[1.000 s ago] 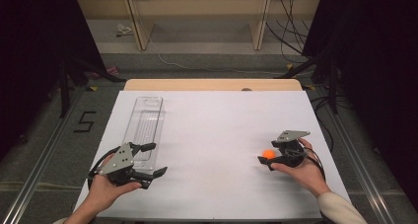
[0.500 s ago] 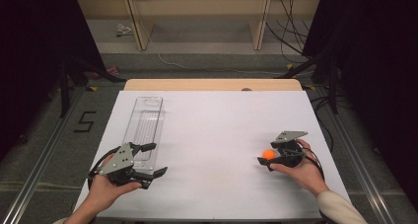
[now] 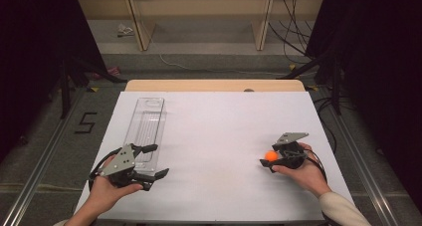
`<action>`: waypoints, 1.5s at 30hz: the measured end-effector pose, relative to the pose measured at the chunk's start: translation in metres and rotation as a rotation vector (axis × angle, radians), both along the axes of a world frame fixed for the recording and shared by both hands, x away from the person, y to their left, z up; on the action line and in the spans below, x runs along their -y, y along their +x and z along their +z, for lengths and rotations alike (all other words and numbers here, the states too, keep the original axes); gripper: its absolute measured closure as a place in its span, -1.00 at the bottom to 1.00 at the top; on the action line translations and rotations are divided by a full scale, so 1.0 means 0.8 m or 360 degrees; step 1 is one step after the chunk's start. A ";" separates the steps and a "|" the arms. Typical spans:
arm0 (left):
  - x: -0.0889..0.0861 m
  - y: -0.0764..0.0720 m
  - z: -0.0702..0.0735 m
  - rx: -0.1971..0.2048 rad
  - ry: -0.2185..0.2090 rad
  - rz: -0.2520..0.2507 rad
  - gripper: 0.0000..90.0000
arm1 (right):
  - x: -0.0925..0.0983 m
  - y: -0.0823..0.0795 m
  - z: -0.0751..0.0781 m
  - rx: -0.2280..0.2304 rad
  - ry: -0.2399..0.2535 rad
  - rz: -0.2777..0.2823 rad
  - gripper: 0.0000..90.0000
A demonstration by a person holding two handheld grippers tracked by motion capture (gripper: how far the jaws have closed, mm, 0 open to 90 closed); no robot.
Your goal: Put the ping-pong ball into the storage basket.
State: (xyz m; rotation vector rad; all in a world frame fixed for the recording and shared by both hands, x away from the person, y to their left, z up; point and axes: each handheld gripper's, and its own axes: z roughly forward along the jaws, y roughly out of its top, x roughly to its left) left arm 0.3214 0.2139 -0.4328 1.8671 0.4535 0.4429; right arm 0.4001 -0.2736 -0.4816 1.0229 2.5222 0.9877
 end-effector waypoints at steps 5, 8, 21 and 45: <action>0.000 0.000 0.000 0.0002 -0.0002 0.0002 -0.61 | 0.000 0.000 0.000 -0.0002 -0.0003 -0.0007 -0.43; 0.000 0.000 0.000 0.0002 0.0000 0.0000 -0.61 | 0.000 0.000 0.000 -0.0001 -0.0002 -0.0007 -0.42; 0.000 0.000 0.000 0.0000 -0.0001 0.0000 -0.61 | 0.001 0.000 0.000 -0.0012 -0.0014 -0.0002 -0.14; 0.000 0.000 0.000 0.0000 -0.0003 -0.0001 -0.61 | 0.001 -0.001 0.001 -0.0018 -0.0026 0.0015 0.14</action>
